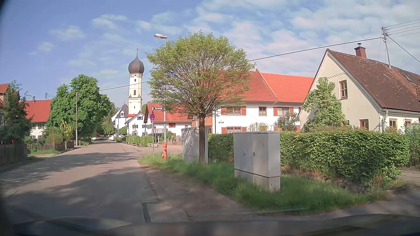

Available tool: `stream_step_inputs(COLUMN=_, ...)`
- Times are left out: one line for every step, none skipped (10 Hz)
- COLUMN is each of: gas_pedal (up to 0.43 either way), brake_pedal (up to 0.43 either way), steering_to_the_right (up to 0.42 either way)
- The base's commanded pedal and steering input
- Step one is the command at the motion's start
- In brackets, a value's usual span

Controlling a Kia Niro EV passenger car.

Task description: Follow the waypoints while adhering to traffic rules and regulations

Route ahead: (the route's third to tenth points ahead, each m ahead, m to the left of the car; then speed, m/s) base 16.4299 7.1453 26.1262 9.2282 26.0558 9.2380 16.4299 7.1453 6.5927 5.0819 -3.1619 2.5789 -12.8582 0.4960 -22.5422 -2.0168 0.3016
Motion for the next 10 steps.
stream_step_inputs(gas_pedal=0.000, brake_pedal=0.201, steering_to_the_right=0.464)
stream_step_inputs(gas_pedal=0.000, brake_pedal=0.207, steering_to_the_right=0.465)
stream_step_inputs(gas_pedal=0.000, brake_pedal=0.220, steering_to_the_right=0.465)
stream_step_inputs(gas_pedal=0.000, brake_pedal=0.226, steering_to_the_right=0.465)
stream_step_inputs(gas_pedal=0.000, brake_pedal=0.220, steering_to_the_right=0.465)
stream_step_inputs(gas_pedal=0.000, brake_pedal=0.220, steering_to_the_right=0.465)
stream_step_inputs(gas_pedal=0.000, brake_pedal=0.220, steering_to_the_right=0.465)
stream_step_inputs(gas_pedal=0.000, brake_pedal=0.220, steering_to_the_right=0.467)
stream_step_inputs(gas_pedal=0.000, brake_pedal=0.220, steering_to_the_right=0.471)
stream_step_inputs(gas_pedal=0.000, brake_pedal=0.220, steering_to_the_right=0.474)
